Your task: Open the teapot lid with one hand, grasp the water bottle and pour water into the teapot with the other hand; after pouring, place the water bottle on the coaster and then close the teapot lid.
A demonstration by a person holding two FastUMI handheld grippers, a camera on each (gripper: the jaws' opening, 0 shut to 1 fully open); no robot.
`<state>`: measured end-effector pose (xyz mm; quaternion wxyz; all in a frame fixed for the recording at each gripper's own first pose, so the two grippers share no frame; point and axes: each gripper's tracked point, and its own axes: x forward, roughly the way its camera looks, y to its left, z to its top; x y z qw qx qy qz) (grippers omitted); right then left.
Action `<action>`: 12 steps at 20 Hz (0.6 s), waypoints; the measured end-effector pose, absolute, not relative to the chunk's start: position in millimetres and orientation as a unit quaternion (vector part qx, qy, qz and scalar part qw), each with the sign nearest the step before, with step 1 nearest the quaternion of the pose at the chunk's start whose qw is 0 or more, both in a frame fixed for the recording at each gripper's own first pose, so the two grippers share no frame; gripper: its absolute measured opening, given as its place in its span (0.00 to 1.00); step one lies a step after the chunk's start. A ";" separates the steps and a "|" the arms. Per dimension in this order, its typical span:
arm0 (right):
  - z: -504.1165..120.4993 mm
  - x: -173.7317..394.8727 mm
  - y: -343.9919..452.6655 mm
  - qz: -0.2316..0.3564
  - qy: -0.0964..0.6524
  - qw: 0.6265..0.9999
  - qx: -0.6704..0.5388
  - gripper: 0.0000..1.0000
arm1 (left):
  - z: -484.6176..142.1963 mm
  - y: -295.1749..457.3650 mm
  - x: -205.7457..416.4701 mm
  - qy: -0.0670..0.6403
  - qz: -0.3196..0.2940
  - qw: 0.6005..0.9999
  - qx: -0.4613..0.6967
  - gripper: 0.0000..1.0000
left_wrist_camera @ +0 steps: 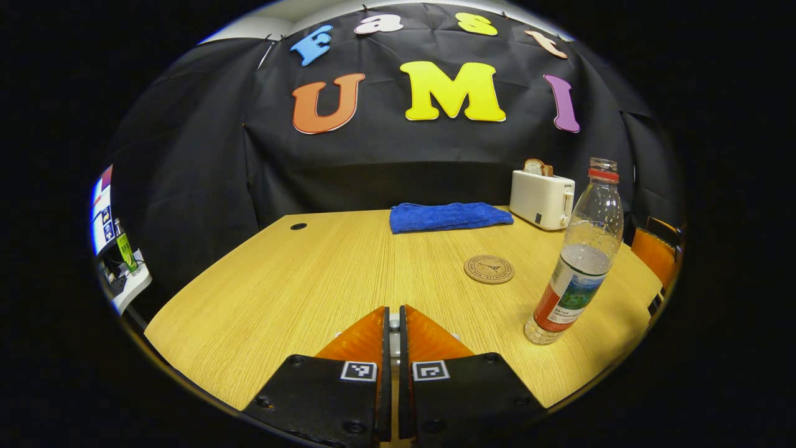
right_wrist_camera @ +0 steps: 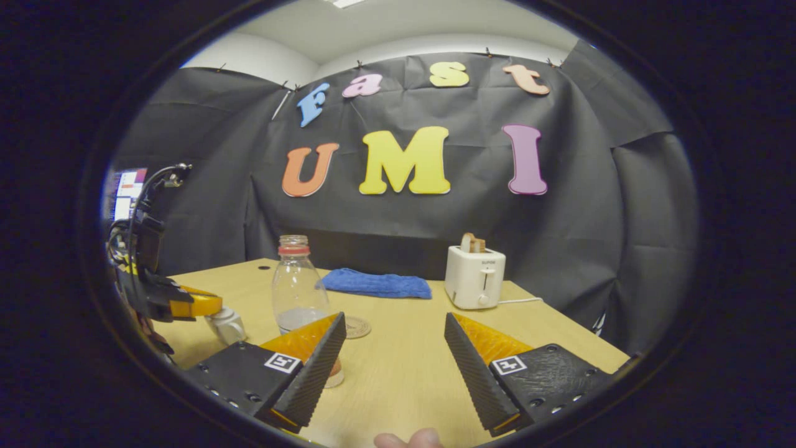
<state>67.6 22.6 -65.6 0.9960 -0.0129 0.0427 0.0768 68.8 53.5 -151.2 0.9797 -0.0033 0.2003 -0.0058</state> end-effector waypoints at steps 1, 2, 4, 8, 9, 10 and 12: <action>-67.4 65.3 27.4 0.086 0.045 0.995 -0.010 0.95 | -148.1 53.3 68.2 0.196 -0.006 0.981 -0.009 0.05; -70.7 62.5 33.5 0.096 0.049 0.994 -0.006 0.99 | -143.5 53.9 68.2 0.189 -0.005 0.982 -0.013 0.05; -78.0 57.7 48.7 0.116 0.059 0.991 -0.002 0.95 | -134.9 56.3 69.3 0.179 -0.002 0.984 -0.016 0.05; -88.4 55.2 69.4 0.142 0.071 0.987 -0.005 0.96 | -115.8 54.4 62.8 0.160 -0.010 0.987 -0.027 0.04; -90.7 56.4 74.6 0.148 0.074 0.986 -0.005 0.95 | -112.1 53.0 60.1 0.156 -0.012 0.987 -0.031 0.05; -94.9 57.6 80.6 0.154 0.078 0.985 -0.007 0.96 | -109.3 52.4 57.6 0.151 -0.014 0.988 -0.035 0.04; -103.3 66.2 91.9 0.162 0.087 0.983 -0.009 0.96 | -101.3 50.4 54.1 0.142 -0.018 0.989 -0.039 0.04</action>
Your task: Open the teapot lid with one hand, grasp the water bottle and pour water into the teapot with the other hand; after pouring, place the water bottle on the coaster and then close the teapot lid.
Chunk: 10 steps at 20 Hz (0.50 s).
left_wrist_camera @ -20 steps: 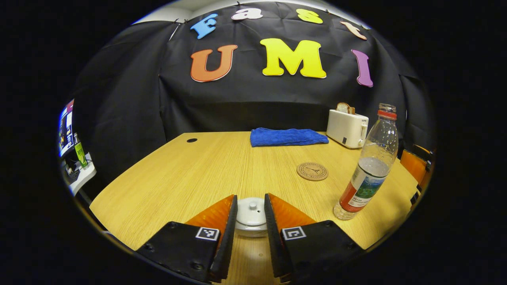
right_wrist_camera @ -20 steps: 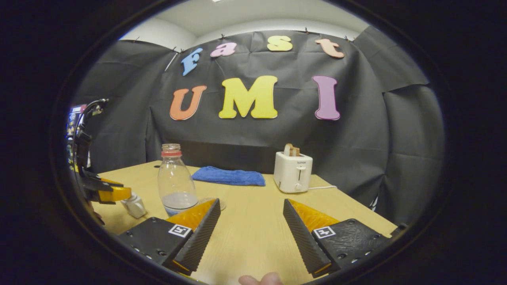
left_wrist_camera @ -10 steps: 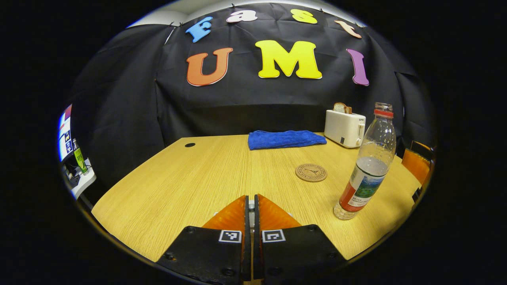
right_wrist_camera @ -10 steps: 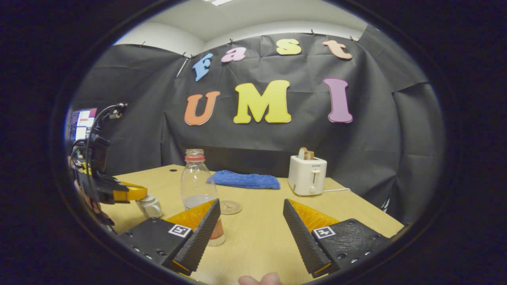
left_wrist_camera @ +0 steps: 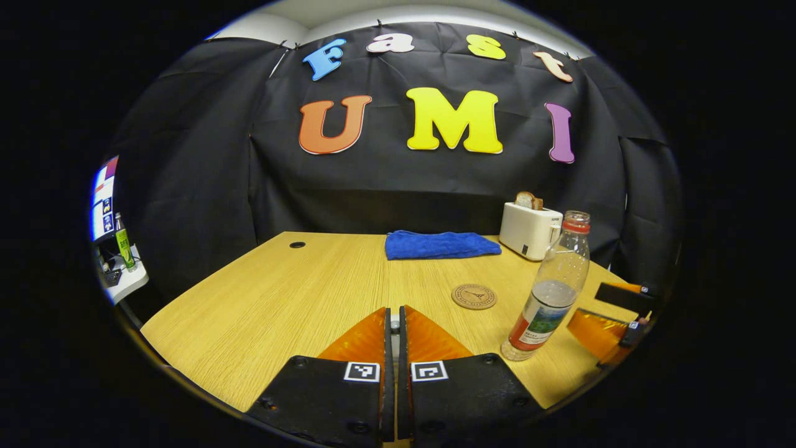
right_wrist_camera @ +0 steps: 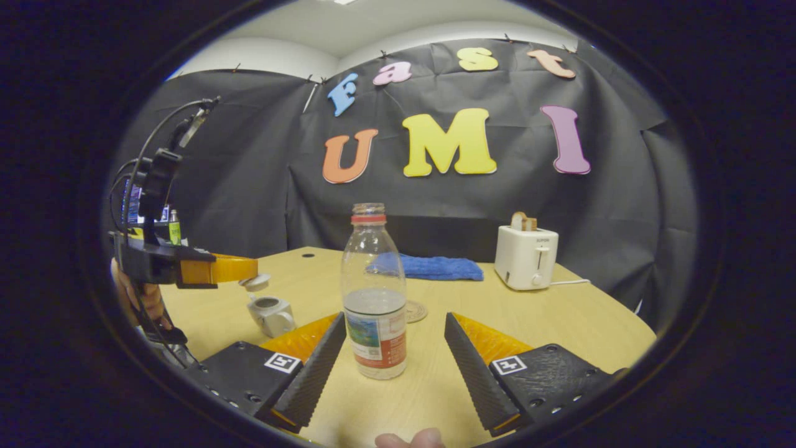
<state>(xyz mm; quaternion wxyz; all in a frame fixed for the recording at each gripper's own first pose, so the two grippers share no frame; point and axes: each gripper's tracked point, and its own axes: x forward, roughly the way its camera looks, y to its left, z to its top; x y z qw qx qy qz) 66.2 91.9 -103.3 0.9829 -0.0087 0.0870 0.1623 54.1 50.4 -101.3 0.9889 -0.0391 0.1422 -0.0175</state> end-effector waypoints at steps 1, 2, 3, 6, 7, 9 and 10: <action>-106.3 71.7 97.5 0.165 0.092 0.982 -0.008 0.96 | -98.6 50.1 52.3 0.136 -0.019 0.990 -0.039 0.05; -109.1 75.2 101.8 0.168 0.095 0.981 -0.006 0.99 | -95.1 50.4 50.9 0.132 -0.020 0.990 -0.040 0.05; -109.1 79.2 108.1 0.172 0.095 0.981 -0.005 0.99 | -91.4 50.7 49.8 0.128 -0.021 0.991 -0.042 0.04; -110.6 93.2 119.3 0.173 0.098 0.980 -0.009 0.96 | -80.2 54.6 45.6 0.115 -0.021 0.992 -0.057 0.04; -111.2 95.7 121.5 0.173 0.100 0.980 -0.007 0.99 | -77.4 58.3 45.3 0.111 -0.016 0.992 -0.057 0.04; -114.3 99.8 123.1 0.170 0.107 0.980 -0.009 0.99 | -76.8 67.6 45.7 0.108 -0.006 0.993 -0.054 0.05; -113.3 101.4 123.6 0.168 0.108 0.980 -0.008 0.92 | -77.2 69.9 45.5 0.109 -0.004 0.992 -0.057 0.05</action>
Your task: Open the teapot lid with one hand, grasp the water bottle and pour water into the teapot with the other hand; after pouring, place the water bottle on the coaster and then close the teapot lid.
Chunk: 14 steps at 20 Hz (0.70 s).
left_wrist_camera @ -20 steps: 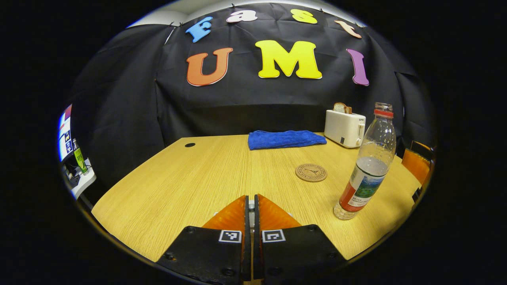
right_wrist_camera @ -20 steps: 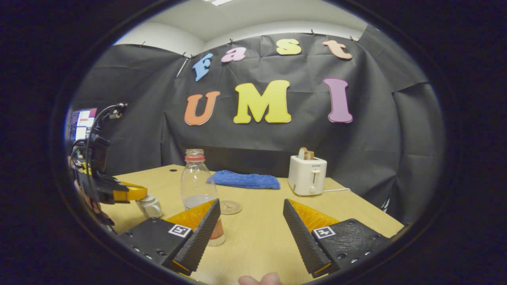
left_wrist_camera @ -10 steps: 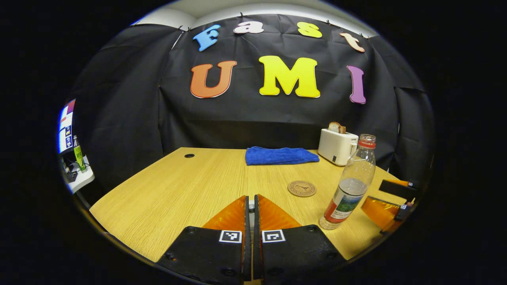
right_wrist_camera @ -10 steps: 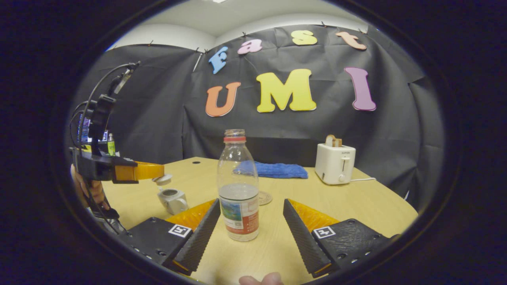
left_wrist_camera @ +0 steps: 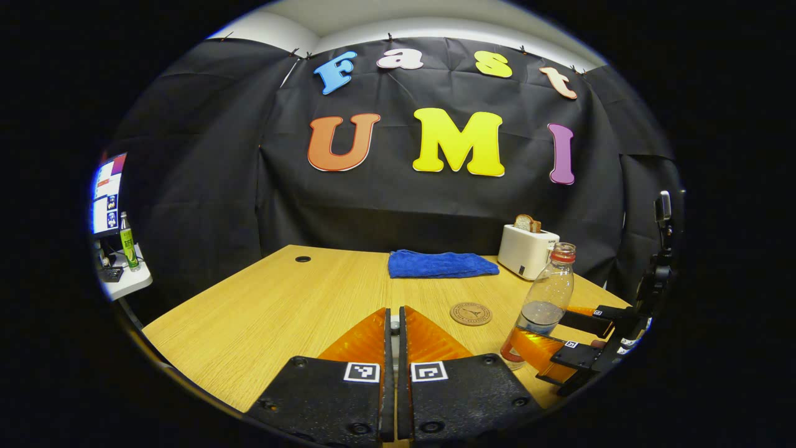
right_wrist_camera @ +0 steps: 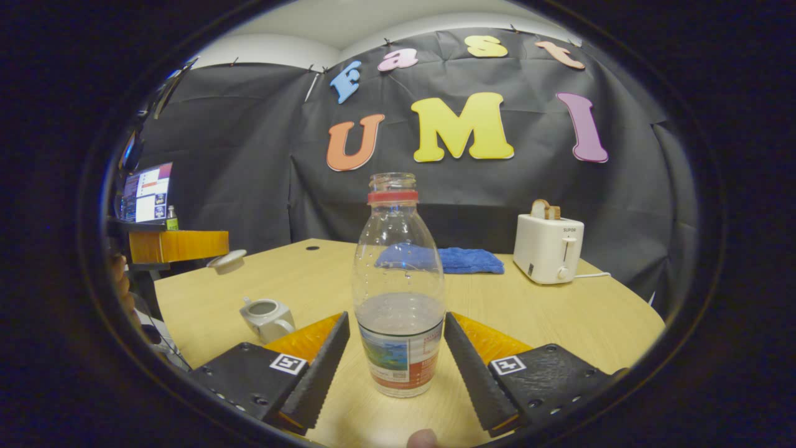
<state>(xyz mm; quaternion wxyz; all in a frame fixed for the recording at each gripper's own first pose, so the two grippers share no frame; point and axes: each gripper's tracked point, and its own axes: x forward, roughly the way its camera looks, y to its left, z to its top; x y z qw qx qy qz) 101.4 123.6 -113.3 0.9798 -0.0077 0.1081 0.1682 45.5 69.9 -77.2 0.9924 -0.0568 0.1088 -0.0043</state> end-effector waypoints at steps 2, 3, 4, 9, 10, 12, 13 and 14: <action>-110.4 103.6 122.5 0.164 0.108 0.981 -0.005 0.80 | -78.1 73.6 45.6 0.110 -0.005 0.992 -0.063 0.04; -111.2 102.9 122.7 0.166 0.108 0.980 -0.011 0.77 | -79.0 75.6 46.3 0.110 -0.005 0.992 -0.063 0.04; -108.9 103.7 123.4 0.168 0.105 0.980 -0.023 0.75 | -79.6 78.6 46.3 0.110 -0.004 0.992 -0.062 0.04; -79.9 120.6 119.4 0.159 0.067 0.975 -0.143 0.72 | -81.7 88.8 48.2 0.111 -0.005 0.992 -0.060 0.04; -78.4 124.8 121.2 0.163 0.065 0.969 -0.175 0.70 | -84.3 93.2 48.9 0.116 -0.003 0.992 -0.055 0.05; -83.3 132.6 123.8 0.166 0.073 0.954 -0.238 0.70 | -84.1 98.4 49.1 0.116 -0.003 0.992 -0.049 0.05; -87.9 136.9 125.1 0.166 0.079 0.945 -0.269 0.70 | -81.4 100.0 50.0 0.112 -0.005 0.992 -0.049 0.04; -93.1 141.0 126.7 0.164 0.083 0.935 -0.302 0.69 | -79.0 101.2 50.9 0.107 -0.008 0.993 -0.050 0.04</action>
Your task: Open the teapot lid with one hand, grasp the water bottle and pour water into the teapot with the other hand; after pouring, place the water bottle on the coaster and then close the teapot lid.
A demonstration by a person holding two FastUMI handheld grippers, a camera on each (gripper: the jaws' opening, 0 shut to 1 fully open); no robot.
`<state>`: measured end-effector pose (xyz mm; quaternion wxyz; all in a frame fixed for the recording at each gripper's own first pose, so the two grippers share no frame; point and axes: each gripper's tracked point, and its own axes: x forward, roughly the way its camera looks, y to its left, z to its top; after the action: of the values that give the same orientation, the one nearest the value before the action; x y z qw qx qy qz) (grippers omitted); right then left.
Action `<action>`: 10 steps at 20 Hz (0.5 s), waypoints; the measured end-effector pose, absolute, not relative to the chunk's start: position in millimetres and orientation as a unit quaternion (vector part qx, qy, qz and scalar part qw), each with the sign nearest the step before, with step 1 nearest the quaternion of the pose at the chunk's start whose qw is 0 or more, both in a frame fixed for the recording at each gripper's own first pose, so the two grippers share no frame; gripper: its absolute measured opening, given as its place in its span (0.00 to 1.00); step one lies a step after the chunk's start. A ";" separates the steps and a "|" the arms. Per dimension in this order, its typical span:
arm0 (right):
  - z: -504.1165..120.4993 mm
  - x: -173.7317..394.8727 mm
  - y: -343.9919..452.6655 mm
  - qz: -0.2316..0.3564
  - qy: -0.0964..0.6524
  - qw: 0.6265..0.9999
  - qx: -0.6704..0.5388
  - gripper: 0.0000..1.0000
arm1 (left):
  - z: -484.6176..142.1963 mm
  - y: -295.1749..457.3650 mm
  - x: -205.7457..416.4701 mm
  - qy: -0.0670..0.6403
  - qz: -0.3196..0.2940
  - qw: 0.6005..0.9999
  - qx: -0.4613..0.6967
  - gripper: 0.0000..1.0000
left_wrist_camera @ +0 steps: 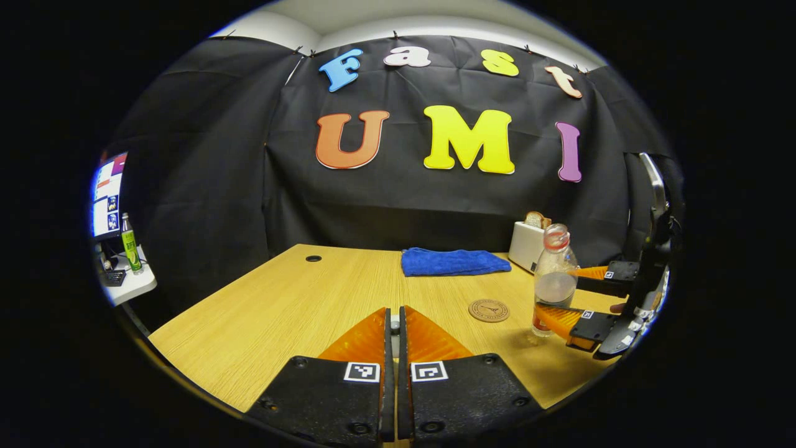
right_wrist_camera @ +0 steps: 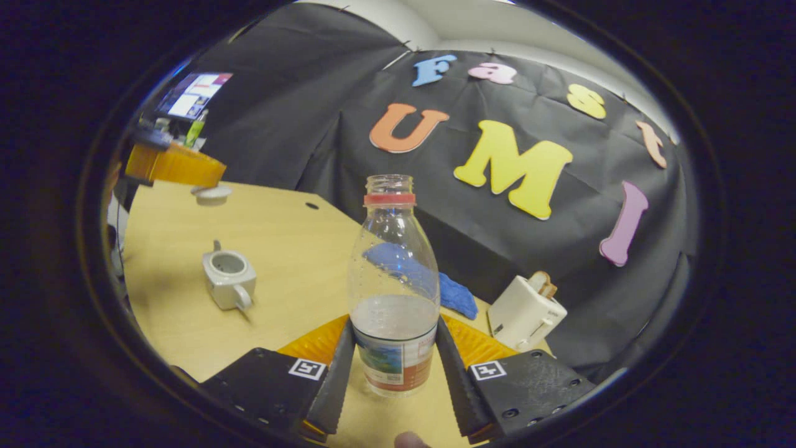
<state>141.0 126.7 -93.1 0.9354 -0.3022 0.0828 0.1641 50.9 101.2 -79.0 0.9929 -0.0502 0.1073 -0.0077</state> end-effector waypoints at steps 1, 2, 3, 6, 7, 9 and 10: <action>-97.9 144.8 128.6 0.162 0.083 0.924 -0.335 0.70 | -77.7 102.1 52.0 0.105 -0.011 0.993 -0.050 0.04; -103.0 148.6 129.7 0.158 0.085 0.912 -0.368 0.70 | -77.3 103.6 52.2 0.102 -0.015 0.993 -0.050 0.04; -106.2 151.1 131.8 0.156 0.083 0.901 -0.397 0.70 | -75.2 105.3 53.2 0.098 -0.018 0.994 -0.048 0.04; -102.4 155.6 142.4 0.151 0.056 0.870 -0.467 0.70 | -71.1 114.3 52.3 0.086 -0.019 0.995 -0.047 0.04; -98.7 156.7 146.5 0.151 0.044 0.860 -0.485 0.70 | -70.4 115.2 52.9 0.083 -0.020 0.995 -0.049 0.04; -93.8 157.9 154.5 0.149 0.021 0.842 -0.518 0.70 | -70.3 122.9 52.7 0.077 -0.019 0.995 -0.055 0.04; -90.7 157.9 158.4 0.146 0.011 0.831 -0.536 0.70 | -73.2 123.9 52.3 0.079 -0.019 0.995 -0.058 0.04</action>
<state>157.9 158.4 -90.7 0.8312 -0.5362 0.0105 0.1462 52.3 123.9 -73.2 0.9949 -0.0585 0.0795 -0.0186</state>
